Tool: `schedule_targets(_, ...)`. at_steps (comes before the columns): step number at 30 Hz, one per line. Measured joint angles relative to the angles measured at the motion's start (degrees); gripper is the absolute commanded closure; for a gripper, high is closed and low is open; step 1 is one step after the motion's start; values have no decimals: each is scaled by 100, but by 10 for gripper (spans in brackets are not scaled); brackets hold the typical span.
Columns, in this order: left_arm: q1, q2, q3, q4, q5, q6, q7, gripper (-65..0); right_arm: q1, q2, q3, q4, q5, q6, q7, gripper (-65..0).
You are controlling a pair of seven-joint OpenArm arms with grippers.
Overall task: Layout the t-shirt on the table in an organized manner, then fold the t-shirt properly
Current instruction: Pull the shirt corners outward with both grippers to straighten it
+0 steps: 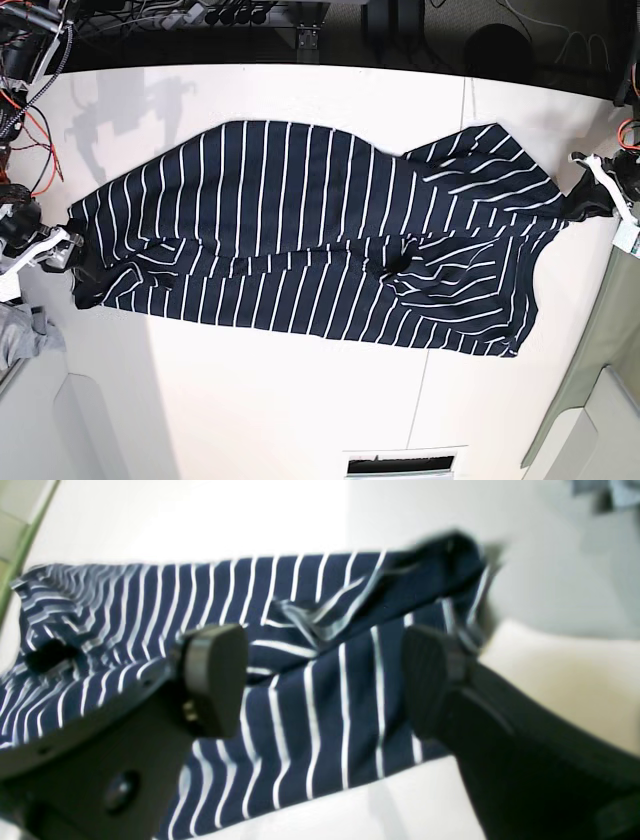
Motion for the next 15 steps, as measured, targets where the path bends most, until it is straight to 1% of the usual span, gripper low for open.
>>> schedule_targets(3, -20, 33, 282, -103, 181, -2, -4, 0, -238, -11, 48, 7, -79, -37, -146, -455)
schedule_targets(6, 0, 46, 369, -157, 256, -2, -4, 0, -734, 2, 205, 7, -103, -87, -55, -455)
schedule_targets(9, -9, 31, 363, -201, 280, -2, 0, 0, -1263, 0, 256, -17, -413, -289, 282, -455)
schedule_targets(12, -37, 33, 365, -201, 125, -2, -20, 0, -1491, -70, 243, -17, -678, -581, 844, -443)
schedule_targets(15, -37, 44, 365, -201, -13, 0, -17, 0, -1497, -96, 238, -17, -680, -612, 909, -443)
